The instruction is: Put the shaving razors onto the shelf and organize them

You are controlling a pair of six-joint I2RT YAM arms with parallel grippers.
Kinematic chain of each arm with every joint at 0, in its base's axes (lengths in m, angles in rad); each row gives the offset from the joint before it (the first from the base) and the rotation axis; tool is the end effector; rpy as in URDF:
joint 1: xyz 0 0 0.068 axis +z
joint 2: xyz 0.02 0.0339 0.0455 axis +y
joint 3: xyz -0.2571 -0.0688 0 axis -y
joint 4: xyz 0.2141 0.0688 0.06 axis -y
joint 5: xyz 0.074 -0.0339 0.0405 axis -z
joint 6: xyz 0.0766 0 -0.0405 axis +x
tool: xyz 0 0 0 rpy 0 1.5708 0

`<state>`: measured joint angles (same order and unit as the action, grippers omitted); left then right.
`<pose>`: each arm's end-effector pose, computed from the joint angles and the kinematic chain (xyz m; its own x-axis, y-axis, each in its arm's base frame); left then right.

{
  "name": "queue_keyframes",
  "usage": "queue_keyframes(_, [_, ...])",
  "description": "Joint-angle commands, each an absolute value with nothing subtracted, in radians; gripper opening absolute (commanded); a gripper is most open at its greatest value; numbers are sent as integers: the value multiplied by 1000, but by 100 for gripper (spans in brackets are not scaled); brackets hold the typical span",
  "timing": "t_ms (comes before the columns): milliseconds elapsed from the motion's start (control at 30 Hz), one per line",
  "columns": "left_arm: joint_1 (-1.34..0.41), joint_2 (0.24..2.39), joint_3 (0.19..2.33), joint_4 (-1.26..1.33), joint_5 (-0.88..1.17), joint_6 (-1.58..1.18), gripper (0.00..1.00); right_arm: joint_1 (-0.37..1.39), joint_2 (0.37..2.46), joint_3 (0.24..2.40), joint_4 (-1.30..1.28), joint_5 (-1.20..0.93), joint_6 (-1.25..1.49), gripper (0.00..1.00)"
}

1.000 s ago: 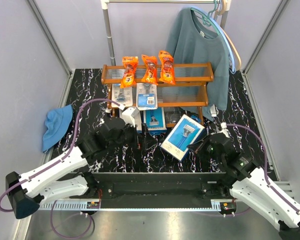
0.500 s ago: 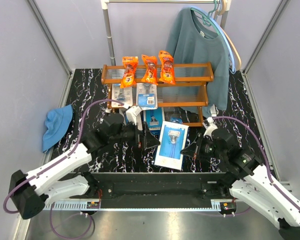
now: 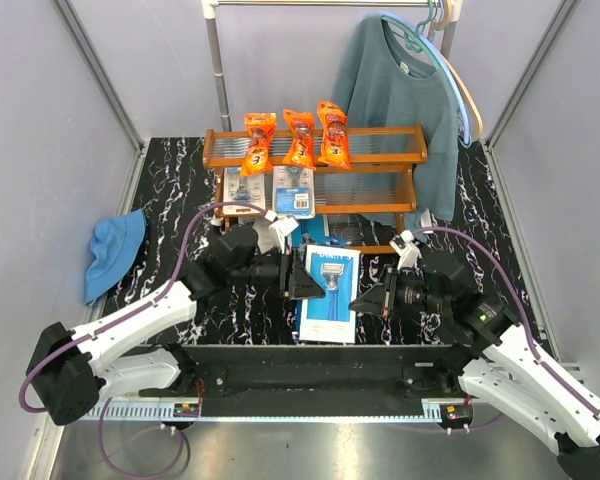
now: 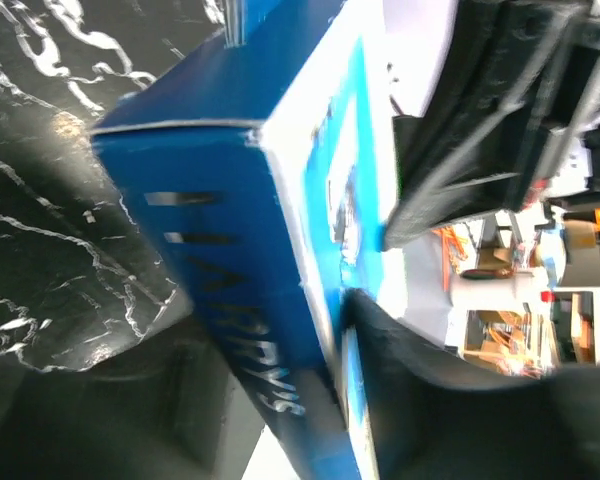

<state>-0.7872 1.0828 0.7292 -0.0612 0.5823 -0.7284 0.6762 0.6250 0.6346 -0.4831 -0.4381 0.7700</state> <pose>0.1448 -0.2050 0.2671 -0.8426 0.0580 -0.5354 0.5173 0.3639 -0.7746 0.0987 0.1209 0.2606 -0.8548 0.1223 -0.5043 -0.3707 0.5361 0.7584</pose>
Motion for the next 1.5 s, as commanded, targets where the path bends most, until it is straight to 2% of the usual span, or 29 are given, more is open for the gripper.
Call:
queue_keyframes(0, [-782,1069,719,-5,615,-719,29,681,614,644,-393,-492,753,3])
queue_keyframes(133, [-782,1060,718,-3,609,-722,21,681,597,644,-405,-447,770,17])
queue_keyframes(167, [-782,1060,719,-5,606,-724,21,681,592,643,-411,-422,773,34])
queue_keyframes(233, [-782,1054,722,-3,592,-730,20,681,566,641,-422,-381,801,48])
queue_keyframes(267, [-781,1051,726,-3,588,-732,20,681,551,638,-440,-330,819,59])
queue_keyframes(333, [-781,1048,733,-3,568,-739,20,681,494,614,-440,-301,867,69])
queue_keyframes(367, [-779,1048,739,-12,543,-741,20,681,470,589,-446,-269,899,78])
queue_keyframes(467, [-773,1048,752,-5,522,-761,20,683,364,534,-445,-227,946,89])
queue_keyframes(567, [-759,1046,741,67,525,-814,19,681,279,485,-446,-221,980,94])
queue_keyframes(733, [-733,1043,703,275,572,-943,19,681,218,419,-422,-262,1015,95])
queue_keyframes(867, [-729,1057,695,347,591,-999,19,681,198,381,-388,-276,1037,93])
queue_keyframes(1167, [-729,1088,657,482,627,-1081,19,681,218,278,-100,-347,1104,81])
queue_keyframes(1233, [-729,1086,646,498,623,-1089,19,681,238,273,-65,-357,1106,76])
queue_keyframes(1367, [-730,1091,635,526,612,-1104,19,681,290,281,-29,-402,1101,55])
queue_keyframes(1467, [-729,1103,629,545,615,-1118,20,681,293,284,-17,-407,1101,45])
